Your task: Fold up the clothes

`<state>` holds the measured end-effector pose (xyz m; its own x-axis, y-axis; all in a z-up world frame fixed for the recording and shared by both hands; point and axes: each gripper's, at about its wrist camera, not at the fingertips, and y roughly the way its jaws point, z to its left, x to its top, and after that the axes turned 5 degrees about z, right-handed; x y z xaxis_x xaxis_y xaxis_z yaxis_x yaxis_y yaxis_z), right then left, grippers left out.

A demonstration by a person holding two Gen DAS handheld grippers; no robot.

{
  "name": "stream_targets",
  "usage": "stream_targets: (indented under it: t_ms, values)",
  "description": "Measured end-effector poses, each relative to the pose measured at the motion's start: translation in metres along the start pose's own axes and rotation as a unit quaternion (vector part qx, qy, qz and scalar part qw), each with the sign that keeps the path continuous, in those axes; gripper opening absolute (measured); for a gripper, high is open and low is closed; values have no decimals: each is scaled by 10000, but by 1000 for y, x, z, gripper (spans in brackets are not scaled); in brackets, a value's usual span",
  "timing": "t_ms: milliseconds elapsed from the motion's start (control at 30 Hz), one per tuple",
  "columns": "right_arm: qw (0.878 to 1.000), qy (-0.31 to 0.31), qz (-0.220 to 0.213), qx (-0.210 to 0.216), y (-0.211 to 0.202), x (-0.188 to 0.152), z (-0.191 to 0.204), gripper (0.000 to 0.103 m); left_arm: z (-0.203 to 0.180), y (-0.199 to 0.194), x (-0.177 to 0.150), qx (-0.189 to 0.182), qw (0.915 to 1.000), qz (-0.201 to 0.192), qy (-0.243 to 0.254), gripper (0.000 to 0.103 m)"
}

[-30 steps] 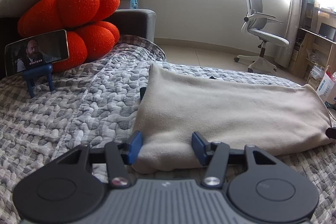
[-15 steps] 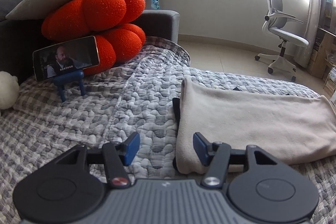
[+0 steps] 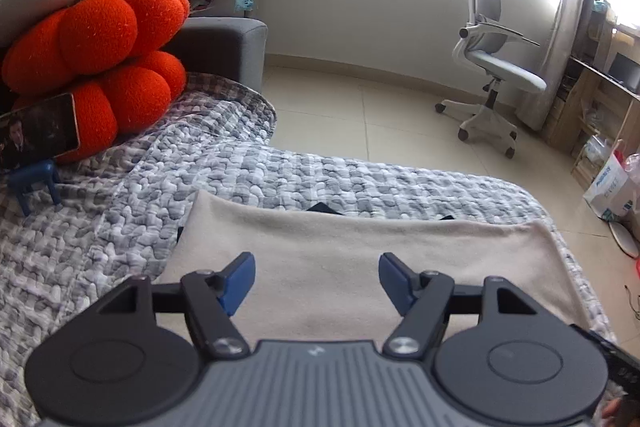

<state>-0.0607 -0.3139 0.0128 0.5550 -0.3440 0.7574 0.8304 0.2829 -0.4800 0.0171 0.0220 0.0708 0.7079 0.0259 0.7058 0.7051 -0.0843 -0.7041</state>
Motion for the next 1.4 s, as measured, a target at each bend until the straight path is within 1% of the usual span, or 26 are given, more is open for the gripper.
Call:
stream_targets:
  t_ms: [33,67,100,133,200,400,467,500,533,567,600,633,700,800,900,1033,1067,1100,1200,1300,1333,1400]
  values:
    - [10000,5,-2,-2,0,0,0,65,0,13,-7,169,9998,141,-7,68]
    - [10000,21,-8,-8,-1,0,0,65,1,23,-11,252,9991,327,-68,66]
    - [10000,41,-15,-16,-1,0,0,65,3,28,-14,257,9990,330,-135,67]
    - [10000,50,-27,-44,-2,0,0,65,4,31,-16,270,9990,304,-169,68]
    - [9997,12,-88,-207,-3,-2,3,65,4,31,-19,310,9994,180,-25,68]
    - [9974,-253,-288,-617,-9,-3,17,66,10,28,-31,156,9991,-89,372,69]
    - [9967,-439,-358,-583,-12,-1,34,60,12,27,-32,122,9987,-172,461,69]
    - [9963,-541,-395,-544,-13,0,43,52,13,26,-32,122,9985,-215,492,69]
    - [9957,-643,-433,-505,-15,0,52,40,14,25,-32,135,9981,-262,536,69]
    - [9950,-745,-471,-466,-17,1,61,34,15,23,-33,143,9977,-302,590,69]
    - [9940,-894,-465,-416,-16,3,73,26,17,22,-33,129,9973,-330,637,69]
    - [9933,-1039,-393,-324,-12,4,84,19,19,21,-33,114,9969,-359,685,69]
    - [9920,-1247,-195,-90,-1,6,106,16,22,20,-33,100,9963,-397,758,68]
    - [9876,-1536,266,182,26,5,132,10,26,17,-34,104,9952,-457,864,66]
    - [9807,-1828,649,259,54,2,153,9,29,16,-35,84,9945,-495,920,64]
    - [9728,-1952,1219,252,84,-8,171,8,30,17,-35,42,9947,-473,915,62]
    - [9724,-1932,1284,231,89,-9,171,8,30,18,-36,36,9947,-449,922,62]
    - [9729,-1897,1305,205,93,-11,171,5,29,19,-36,31,9947,-427,930,62]
    - [9753,-1766,1312,208,96,-2,169,4,31,18,-36,-22,9954,-374,882,62]
    - [9749,-1811,1290,78,103,8,172,5,32,19,-35,-61,9959,-335,835,62]
    - [9738,-1871,1292,10,107,11,174,8,32,19,-35,-59,9959,-331,838,62]
    - [9727,-1882,1359,7,120,16,176,8,32,19,-36,-63,9959,-324,842,62]
